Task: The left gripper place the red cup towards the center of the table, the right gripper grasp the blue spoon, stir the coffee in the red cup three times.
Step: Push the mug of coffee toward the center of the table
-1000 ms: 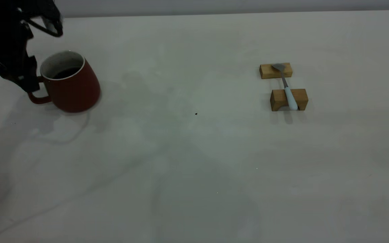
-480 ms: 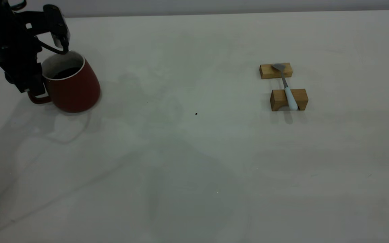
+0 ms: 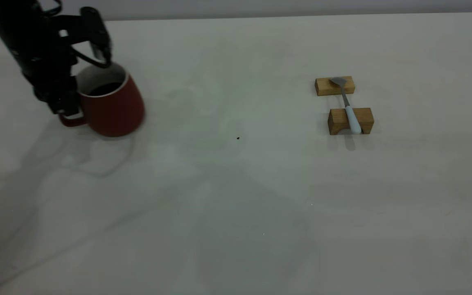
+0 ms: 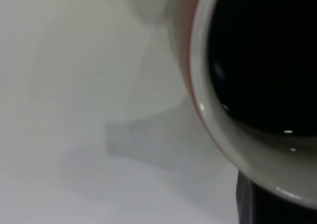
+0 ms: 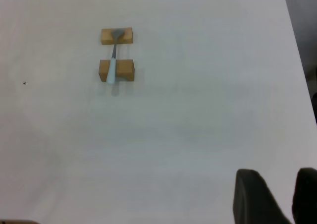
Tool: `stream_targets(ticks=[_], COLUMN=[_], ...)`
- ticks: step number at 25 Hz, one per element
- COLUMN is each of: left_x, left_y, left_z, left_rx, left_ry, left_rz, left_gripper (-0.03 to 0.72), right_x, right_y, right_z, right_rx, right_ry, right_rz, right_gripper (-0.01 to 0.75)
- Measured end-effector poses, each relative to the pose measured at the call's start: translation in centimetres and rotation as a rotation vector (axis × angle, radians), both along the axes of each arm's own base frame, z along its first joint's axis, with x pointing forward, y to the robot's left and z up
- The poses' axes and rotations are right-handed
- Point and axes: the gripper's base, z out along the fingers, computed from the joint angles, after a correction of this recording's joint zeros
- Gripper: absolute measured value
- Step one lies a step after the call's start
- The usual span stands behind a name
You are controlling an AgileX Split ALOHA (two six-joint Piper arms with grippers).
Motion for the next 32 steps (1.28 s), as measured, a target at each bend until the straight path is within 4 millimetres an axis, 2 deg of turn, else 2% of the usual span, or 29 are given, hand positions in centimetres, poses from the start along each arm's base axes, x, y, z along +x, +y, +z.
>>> stream_targets(ticks=[10,19,23,32], left_x=[-1.3,-1.8,-1.7,-1.6], left_y=[-6.6,-10.7,-11.7,-11.7], left_z=[-0.1,-0.2,-0.2,-0.1], left_rx=[-0.008,-0.016,-0.017,-0.011], left_ry=[0.0,-0.015,-0.019,-0.01], left_rz=[-0.118,-0.179,-0.196,-0.196], left_gripper=[0.198,0.198,0.198,0.201], right_x=[0.0,0.0,0.0,0.0], right_y=[0.0,0.0,0.0,0.0], right_z=[0.0,0.0,0.0,0.0], right_rx=[0.0,0.0,0.0,0.0], right_ry=[0.0,0.0,0.0,0.0], right_rz=[0.0,0.0,0.0,0.0], right_gripper=[0.237,0.237,0.237,0.237])
